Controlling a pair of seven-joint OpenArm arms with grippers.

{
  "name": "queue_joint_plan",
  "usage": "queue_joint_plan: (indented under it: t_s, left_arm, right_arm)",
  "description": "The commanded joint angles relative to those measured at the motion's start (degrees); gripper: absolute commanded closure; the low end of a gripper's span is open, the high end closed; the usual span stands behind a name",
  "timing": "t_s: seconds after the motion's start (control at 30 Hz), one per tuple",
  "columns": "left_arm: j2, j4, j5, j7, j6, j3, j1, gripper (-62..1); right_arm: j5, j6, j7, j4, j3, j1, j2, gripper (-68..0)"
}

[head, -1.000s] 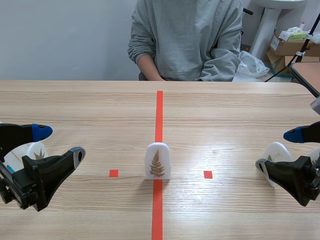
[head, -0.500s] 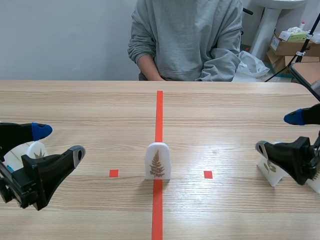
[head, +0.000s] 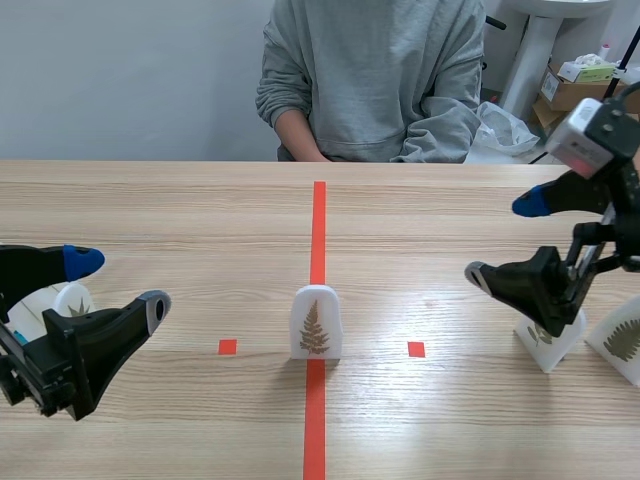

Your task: Do the leaf sorting experiment

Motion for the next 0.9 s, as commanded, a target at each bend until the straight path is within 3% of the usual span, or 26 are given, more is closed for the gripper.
queue_joint_plan:
  t_s: [0.0, 0.27, 0.63, 0.87]
  left_arm:
    - [0.5, 0.4, -0.4, -0.8, -0.2, -0.1, 0.0, -62.3]
    - [1.6, 0.4, -0.3, -0.8, 0.0, -0.1, 0.0, -62.3]
    - [1.5, 0.4, -0.2, -0.8, 0.7, -0.1, 0.0, -62.3]
    - [1.5, 0.4, -0.2, -1.0, 0.7, -0.1, 0.0, -62.3]
  right_arm:
    - [-0.5, -0.1, 0.8, -0.6, -1.4, 2.5, 0.9, -67.9]
    - [-3.7, -0.1, 1.3, -5.5, -13.6, 10.8, -0.7, -67.9]
    - [-11.1, -0.1, 3.7, -12.5, -29.4, 21.3, -8.8, -67.9]
    - [-15.7, -0.8, 4.5, -15.9, -35.2, 24.2, -13.6, -67.9]
